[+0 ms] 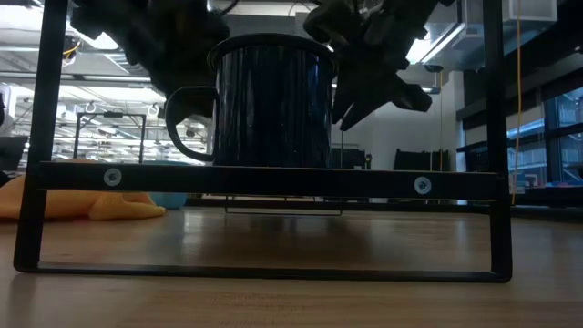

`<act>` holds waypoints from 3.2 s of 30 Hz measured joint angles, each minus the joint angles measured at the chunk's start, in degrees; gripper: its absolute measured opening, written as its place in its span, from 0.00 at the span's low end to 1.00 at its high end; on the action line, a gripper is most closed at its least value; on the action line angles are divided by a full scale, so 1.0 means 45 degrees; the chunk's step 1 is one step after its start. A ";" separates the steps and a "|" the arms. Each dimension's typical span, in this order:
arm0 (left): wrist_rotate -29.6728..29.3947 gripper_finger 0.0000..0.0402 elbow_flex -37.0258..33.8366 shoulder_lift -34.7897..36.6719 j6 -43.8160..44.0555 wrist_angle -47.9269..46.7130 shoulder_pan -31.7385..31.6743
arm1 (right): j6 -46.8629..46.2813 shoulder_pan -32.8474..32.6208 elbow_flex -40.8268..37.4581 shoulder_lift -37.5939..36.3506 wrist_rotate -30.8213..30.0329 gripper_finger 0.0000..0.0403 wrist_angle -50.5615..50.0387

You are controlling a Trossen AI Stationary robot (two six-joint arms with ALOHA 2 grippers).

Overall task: Stack small to large cups/mugs on shelf
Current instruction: Adjust the pink cup on the shelf, then adjust the dark blue mug on the shelf

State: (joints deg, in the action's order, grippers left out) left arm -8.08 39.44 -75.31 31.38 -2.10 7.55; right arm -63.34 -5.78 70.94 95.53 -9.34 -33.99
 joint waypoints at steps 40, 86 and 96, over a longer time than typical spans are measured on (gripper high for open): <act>0.0622 0.17 -0.0015 -0.1947 0.0238 0.3757 -0.0587 | -0.2208 -0.1098 -0.0005 -0.0010 -0.0653 0.19 -0.0421; -0.0629 0.17 -0.0005 -0.1475 0.1015 0.1170 0.2416 | -0.4535 -0.3056 0.0000 0.0124 0.0291 0.19 0.2023; -0.0559 0.17 -0.0005 -0.1475 0.1296 0.1150 0.2971 | -0.5218 -0.3523 0.0010 0.0884 0.0327 0.19 0.2331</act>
State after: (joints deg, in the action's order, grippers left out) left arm -10.59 39.42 -81.95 37.21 3.07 20.92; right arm -86.82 -21.63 70.98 99.50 -7.86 -23.50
